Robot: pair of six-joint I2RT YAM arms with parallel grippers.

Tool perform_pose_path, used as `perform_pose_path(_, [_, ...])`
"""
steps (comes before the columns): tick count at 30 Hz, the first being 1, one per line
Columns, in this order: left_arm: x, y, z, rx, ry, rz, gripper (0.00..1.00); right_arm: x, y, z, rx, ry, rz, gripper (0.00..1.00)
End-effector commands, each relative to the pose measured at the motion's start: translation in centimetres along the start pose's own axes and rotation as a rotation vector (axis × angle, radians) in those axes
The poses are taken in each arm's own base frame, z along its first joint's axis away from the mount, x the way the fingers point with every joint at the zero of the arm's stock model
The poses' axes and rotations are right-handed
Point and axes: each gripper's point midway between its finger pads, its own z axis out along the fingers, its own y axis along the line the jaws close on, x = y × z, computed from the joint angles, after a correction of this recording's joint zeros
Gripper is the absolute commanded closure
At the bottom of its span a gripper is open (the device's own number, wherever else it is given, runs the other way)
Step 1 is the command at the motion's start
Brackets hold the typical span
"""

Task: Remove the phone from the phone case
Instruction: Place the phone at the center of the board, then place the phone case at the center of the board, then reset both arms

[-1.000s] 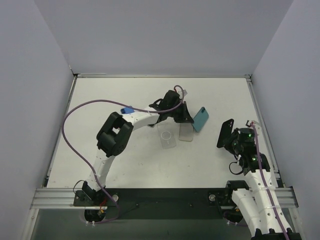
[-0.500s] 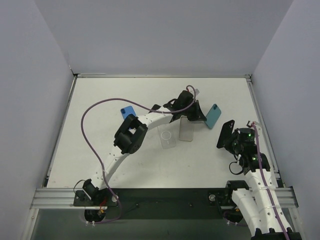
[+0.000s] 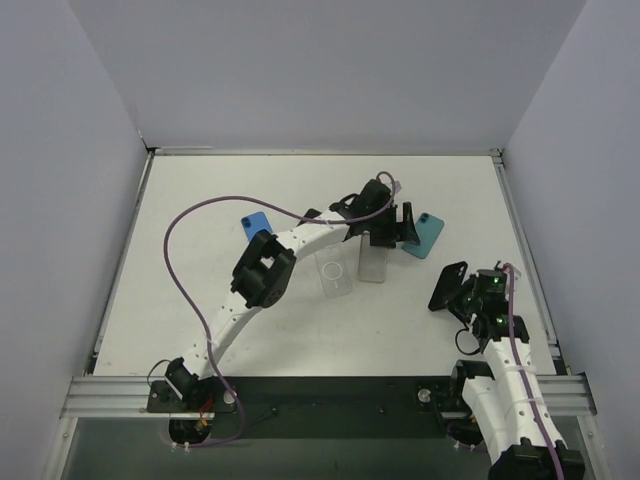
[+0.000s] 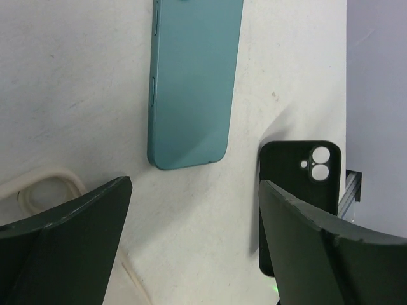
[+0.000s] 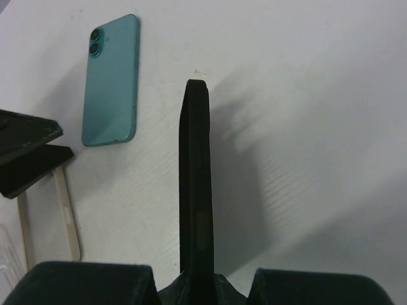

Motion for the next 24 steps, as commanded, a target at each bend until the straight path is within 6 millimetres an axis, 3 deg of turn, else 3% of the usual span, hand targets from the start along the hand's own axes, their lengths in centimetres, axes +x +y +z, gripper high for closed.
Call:
perform_pose_path(1, [-4.1, -7.1, -6.9, 0.065, -0.092, 0.127, 0.08, -0.4, -0.1, 0.9, -0.021, -0.022, 0.120, 0.90])
perform_pose_path(3, [-4.6, -7.7, -8.5, 0.056, -0.113, 0.157, 0.07, -0.3, -1.3, 1.1, 0.030, -0.031, 0.159, 0.57])
perform_pose_path(4, [-5.5, -9.1, -10.4, 0.074, -0.142, 0.174, 0.07, -0.4, -1.9, 1.0, 0.063, -0.041, 0.172, 0.26])
perform_pose_path(6, [-5.9, -9.4, -12.3, 0.075, -0.147, 0.175, 0.07, -0.5, -3.0, 0.5, 0.127, -0.056, 0.188, 0.10])
perform_pose_path(7, [-6.5, -11.1, -14.6, 0.100, -0.169, 0.188, 0.07, -1.7, -3.7, 0.1, 0.170, -0.103, 0.187, 0.03])
perform_pose_path(9, [-6.5, -11.1, -16.5, 0.092, -0.179, 0.204, 0.06, -2.4, -4.2, -0.7, 0.207, -0.133, 0.177, 0.01])
perform_pose_path(10, [-7.0, -12.7, -19.1, 0.115, -0.218, 0.230, 0.06, -3.4, -4.2, -1.2, 0.220, -0.166, 0.164, 0.00])
perform_pose_path(11, [-7.6, -12.8, -20.3, 0.107, -0.253, 0.245, 0.06, -4.0, -4.1, -1.6, 0.224, -0.186, 0.158, 0.00])
perform_pose_path(12, [-7.2, -11.5, -20.7, 0.084, -0.250, 0.238, 0.06, -4.5, -4.0, -1.9, 0.225, -0.196, 0.148, 0.00])
perform_pose_path(13, [-7.7, -12.4, -23.2, 0.102, -0.289, 0.250, 0.06, -4.9, -3.8, -2.1, 0.223, -0.202, 0.139, 0.00])
perform_pose_path(15, [-7.7, -12.2, -25.0, 0.113, -0.321, 0.254, 0.06, -6.5, -3.0, -3.0, 0.218, -0.220, 0.111, 0.00])
perform_pose_path(18, [-7.2, -9.6, -28.3, 0.095, -0.367, 0.236, 0.07, -8.3, -2.3, -4.1, 0.248, -0.238, 0.098, 0.00])
perform_pose_path(19, [-6.3, -7.6, -29.5, 0.067, -0.372, 0.219, 0.07, -8.8, -2.0, -4.4, 0.248, -0.245, 0.086, 0.00])
perform_pose_path(21, [-5.8, -5.9, -31.1, 0.037, -0.399, 0.219, 0.07, -10.4, -1.3, -5.0, 0.259, -0.272, 0.054, 0.00])
perform_pose_path(22, [-5.4, -5.8, -32.9, 0.028, -0.428, 0.227, 0.07, -10.6, -0.7, -5.1, 0.252, -0.274, 0.027, 0.00])
perform_pose_path(23, [-4.8, -2.7, -33.3, -0.044, -0.425, 0.194, 0.07, -10.8, -0.4, -4.9, 0.264, -0.270, 0.006, 0.00])
perform_pose_path(24, [-4.2, -1.6, -33.8, -0.070, -0.426, 0.186, 0.07, -11.7, -0.1, -5.3, 0.277, -0.293, -0.008, 0.00])
